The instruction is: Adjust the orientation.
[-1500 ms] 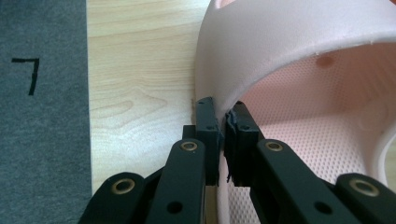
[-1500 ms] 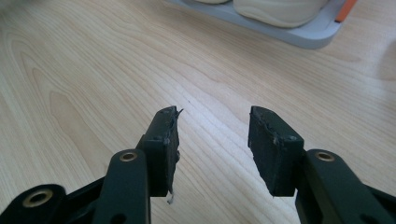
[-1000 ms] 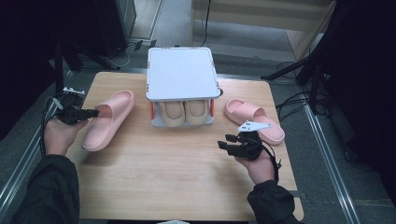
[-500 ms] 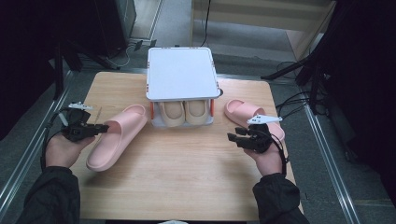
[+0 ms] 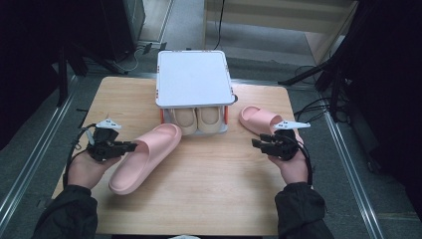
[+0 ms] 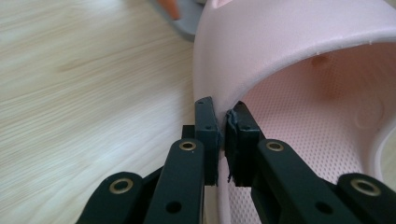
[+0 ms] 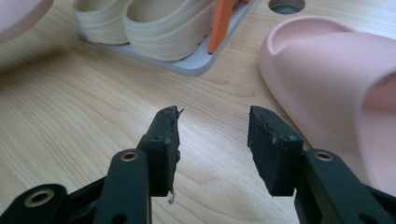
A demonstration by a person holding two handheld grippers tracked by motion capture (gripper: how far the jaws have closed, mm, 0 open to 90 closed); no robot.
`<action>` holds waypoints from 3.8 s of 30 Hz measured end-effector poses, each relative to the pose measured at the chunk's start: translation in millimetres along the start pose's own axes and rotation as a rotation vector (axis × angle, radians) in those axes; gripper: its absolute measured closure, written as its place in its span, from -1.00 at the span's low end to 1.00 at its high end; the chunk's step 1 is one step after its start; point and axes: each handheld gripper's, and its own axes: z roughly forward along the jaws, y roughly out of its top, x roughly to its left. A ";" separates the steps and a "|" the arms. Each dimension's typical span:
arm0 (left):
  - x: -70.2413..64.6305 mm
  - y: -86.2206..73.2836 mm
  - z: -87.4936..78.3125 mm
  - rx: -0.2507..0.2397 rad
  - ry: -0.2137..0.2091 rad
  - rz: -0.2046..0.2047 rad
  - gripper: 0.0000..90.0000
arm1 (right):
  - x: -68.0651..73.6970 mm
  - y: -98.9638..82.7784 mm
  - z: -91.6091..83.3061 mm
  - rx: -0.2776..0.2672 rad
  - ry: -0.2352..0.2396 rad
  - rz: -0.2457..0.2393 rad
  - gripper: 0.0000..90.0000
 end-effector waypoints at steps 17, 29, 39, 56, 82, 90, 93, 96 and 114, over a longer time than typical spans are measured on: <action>-46.1 5.6 45.1 0.070 -0.074 0.117 0.85 | -45.1 -7.5 -0.8 -0.003 -0.095 0.062 0.21; -50.7 3.4 50.1 0.086 -0.130 0.123 0.64 | -61.7 -9.5 1.7 0.006 -0.120 0.082 0.20; -31.7 -3.0 16.5 0.023 -0.153 0.082 0.57 | -34.4 -6.3 12.0 0.046 -0.071 0.017 0.33; -23.6 -16.9 52.5 0.181 -0.167 0.064 0.81 | 45.9 1.9 56.1 0.078 0.187 -0.063 0.78; -55.6 -23.1 54.9 0.206 -0.258 0.149 0.74 | 118.2 -1.0 119.9 0.184 0.287 -0.195 0.78; -47.6 -20.6 45.9 0.145 -0.241 0.123 0.52 | 113.2 4.7 112.3 0.159 0.262 -0.226 0.69; -41.6 -18.0 41.4 0.112 -0.230 0.099 0.40 | 103.3 8.8 101.4 0.129 0.235 -0.224 0.61; -36.7 -13.9 37.5 0.080 -0.232 0.091 0.28 | 93.2 10.5 91.8 0.105 0.214 -0.209 0.53; -24.5 -1.8 38.6 0.061 -0.222 0.080 0.01 | 34.2 9.4 43.8 0.046 0.115 -0.131 0.41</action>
